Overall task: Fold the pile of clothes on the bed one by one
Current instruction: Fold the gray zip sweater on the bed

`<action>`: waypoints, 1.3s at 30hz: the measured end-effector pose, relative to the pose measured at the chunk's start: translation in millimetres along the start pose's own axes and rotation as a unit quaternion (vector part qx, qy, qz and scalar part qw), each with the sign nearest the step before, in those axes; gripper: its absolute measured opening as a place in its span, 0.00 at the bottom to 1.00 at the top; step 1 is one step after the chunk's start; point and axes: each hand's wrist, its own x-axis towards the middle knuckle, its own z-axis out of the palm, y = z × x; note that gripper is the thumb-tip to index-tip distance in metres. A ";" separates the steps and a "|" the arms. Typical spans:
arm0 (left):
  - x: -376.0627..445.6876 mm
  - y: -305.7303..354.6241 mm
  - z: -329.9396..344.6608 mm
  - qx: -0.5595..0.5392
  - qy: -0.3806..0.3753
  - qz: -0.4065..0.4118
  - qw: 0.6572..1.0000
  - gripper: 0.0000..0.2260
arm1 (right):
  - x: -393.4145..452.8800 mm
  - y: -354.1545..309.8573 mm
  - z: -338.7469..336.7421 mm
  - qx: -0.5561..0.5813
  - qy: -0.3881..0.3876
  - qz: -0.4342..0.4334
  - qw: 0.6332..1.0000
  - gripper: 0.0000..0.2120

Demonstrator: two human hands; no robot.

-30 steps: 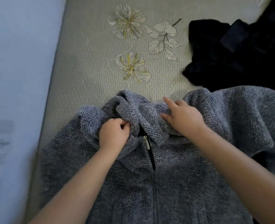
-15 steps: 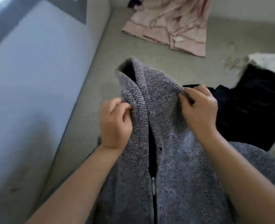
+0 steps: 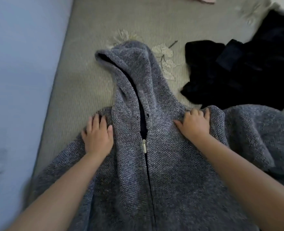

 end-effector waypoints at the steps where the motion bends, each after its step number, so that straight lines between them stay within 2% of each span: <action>1: 2.1 -3.6 0.9 -0.014 0.023 -0.003 1.000 0.23 | 1.0 1.0 1.0 -0.012 0.004 -0.015 1.000 0.20; 3: 13.2 -3.4 -0.4 -0.048 0.054 -0.013 0.997 0.23 | 7.3 -1.1 0.0 -0.022 0.008 -0.042 0.999 0.08; 4: 21.2 -0.8 -2.7 -0.063 0.051 -0.019 0.997 0.23 | 10.7 -2.4 -1.1 -0.026 0.008 -0.047 0.999 0.07; 6: 36.3 4.6 -7.5 -0.087 0.032 -0.035 0.995 0.19 | 18.0 -2.5 -2.7 -0.029 0.029 -0.045 0.998 0.10; 7: 41.7 6.2 -9.2 -0.098 0.030 -0.039 0.994 0.16 | 22.4 -2.2 -3.7 -0.020 0.041 -0.036 0.998 0.16; 9: 46.0 6.5 -11.1 -0.120 0.044 -0.032 0.991 0.13 | 29.7 -3.1 -5.6 0.000 0.018 -0.013 1.000 0.24; 11: 44.3 1.6 -16.3 -0.126 0.086 -0.024 0.988 0.13 | 34.1 -4.0 -6.8 -0.002 0.009 -0.035 0.999 0.18; 13: 42.5 -11.4 -25.8 -0.116 0.132 -0.026 0.984 0.15 | 36.1 3.6 -13.6 0.012 0.081 -0.056 0.995 0.12; 15: 43.0 -28.7 -35.9 -0.104 0.153 -0.056 0.981 0.16 | 39.5 21.1 -22.6 0.038 0.184 -0.028 0.982 0.11; 16: 43.2 -36.1 -38.6 -0.094 0.148 -0.075 0.982 0.16 | 40.3 30.4 -25.3 0.045 0.208 -0.009 0.977 0.12; 18: 44.3 -41.8 -37.1 -0.076 0.112 -0.100 0.986 0.16 | 40.5 41.1 -25.8 0.041 0.184 0.031 0.982 0.13; 22: 41.1 -29.5 -26.9 -0.068 0.009 -0.162 0.984 0.14 | 38.0 32.9 -14.1 -0.003 0.029 0.121 0.992 0.11; 24: 39.5 -25.4 -27.3 -0.006 0.000 -0.164 0.986 0.12 | 39.1 30.6 -12.2 -0.007 0.035 0.124 0.992 0.12; 26: 40.3 -22.4 -31.2 0.083 0.014 -0.138 0.987 0.13 | 38.8 27.7 -12.7 0.011 0.108 0.076 0.991 0.11; 28: 41.9 -15.5 -31.0 0.112 0.059 -0.062 0.990 0.15 | 35.8 17.3 -13.4 0.052 0.183 0.005 0.982 0.16; 29: 42.5 -9.5 -27.6 0.099 0.075 -0.010 0.992 0.16 | 34.3 11.5 -13.5 0.057 0.180 -0.024 0.982 0.22; 31: 43.3 5.7 -18.7 0.068 0.067 0.076 0.993 0.17 | 33.9 1.7 -14.2 0.037 0.107 -0.045 0.993 0.31; 32: 44.0 12.6 -13.8 0.057 0.050 0.092 0.993 0.18 | 35.5 -1.3 -13.8 0.019 0.065 -0.037 0.997 0.33; 33: 45.1 18.0 -8.5 0.050 0.030 0.093 0.994 0.19 | 37.9 -3.3 -13.1 0.009 0.036 -0.027 0.999 0.32; 35: 46.7 23.3 2.5 0.073 0.006 0.088 0.993 0.18 | 41.1 -5.4 -11.0 0.000 0.029 -0.036 0.999 0.22; 37: 49.0 22.6 6.6 0.111 0.016 0.087 0.990 0.14 | 44.2 -6.3 -8.5 -0.006 0.066 -0.069 0.995 0.12; 39: 53.5 18.6 0.7 0.116 0.035 0.077 0.990 0.11 | 49.0 -1.6 -10.7 0.038 0.119 -0.045 0.991 0.10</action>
